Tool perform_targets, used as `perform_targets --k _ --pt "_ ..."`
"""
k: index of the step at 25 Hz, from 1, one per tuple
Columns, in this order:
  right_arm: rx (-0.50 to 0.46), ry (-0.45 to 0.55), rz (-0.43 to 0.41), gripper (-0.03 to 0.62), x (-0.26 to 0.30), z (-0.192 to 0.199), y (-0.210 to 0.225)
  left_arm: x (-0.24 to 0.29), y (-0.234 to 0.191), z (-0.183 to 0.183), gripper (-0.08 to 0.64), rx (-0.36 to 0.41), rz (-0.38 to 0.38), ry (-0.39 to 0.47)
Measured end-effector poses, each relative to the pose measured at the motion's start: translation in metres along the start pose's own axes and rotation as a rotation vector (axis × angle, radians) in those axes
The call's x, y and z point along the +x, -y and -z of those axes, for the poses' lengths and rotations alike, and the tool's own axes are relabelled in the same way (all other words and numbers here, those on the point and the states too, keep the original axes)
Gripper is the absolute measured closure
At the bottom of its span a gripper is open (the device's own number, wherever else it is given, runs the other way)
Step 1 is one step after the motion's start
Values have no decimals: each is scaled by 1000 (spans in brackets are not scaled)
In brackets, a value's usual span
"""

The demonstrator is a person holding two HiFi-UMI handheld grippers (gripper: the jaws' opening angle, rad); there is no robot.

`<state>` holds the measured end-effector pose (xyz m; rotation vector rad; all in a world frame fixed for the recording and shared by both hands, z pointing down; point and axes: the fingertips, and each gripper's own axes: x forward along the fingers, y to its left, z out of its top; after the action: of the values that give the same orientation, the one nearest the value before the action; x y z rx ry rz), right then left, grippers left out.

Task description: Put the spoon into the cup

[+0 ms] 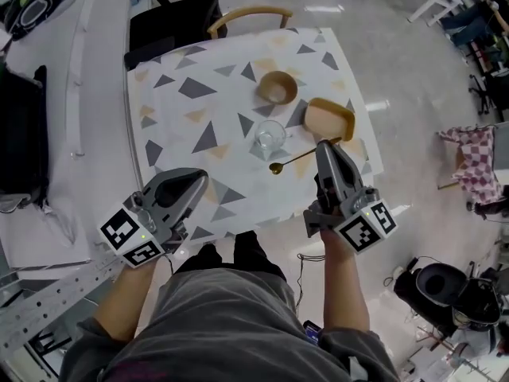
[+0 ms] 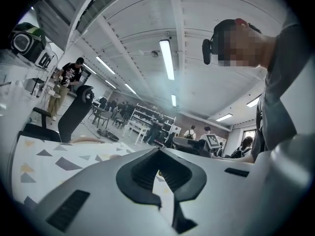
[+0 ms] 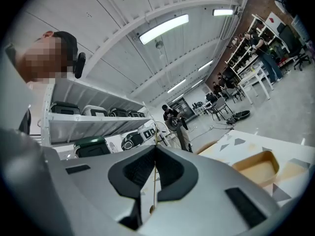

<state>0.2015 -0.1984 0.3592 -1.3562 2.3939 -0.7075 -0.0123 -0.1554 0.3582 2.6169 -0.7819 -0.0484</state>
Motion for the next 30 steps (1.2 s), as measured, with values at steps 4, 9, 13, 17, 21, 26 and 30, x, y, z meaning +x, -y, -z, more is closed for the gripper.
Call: perform_targets --k 4,9,13,17,21,26,30 --pt "12 -29 -20 572 22 1 21 8 -12 -1 545 -6 -49 0" --pt "32 -68 -36 571 47 8 45 17 -26 0 545 -17 -102 -3" --pt "43 -89 -48 571 63 14 62 23 -37 4 545 -25 -134 -3" --pt "48 -110 -54 571 77 22 76 28 -46 6 545 -30 -158 -7" --pt "47 -133 -59 571 88 35 83 30 -54 10 545 -37 -172 -11" --pt "59 -147 -50 571 96 51 94 31 -60 18 545 -49 -181 -21" --pt "73 -158 -39 571 100 64 102 32 -63 27 545 -58 -182 -37"
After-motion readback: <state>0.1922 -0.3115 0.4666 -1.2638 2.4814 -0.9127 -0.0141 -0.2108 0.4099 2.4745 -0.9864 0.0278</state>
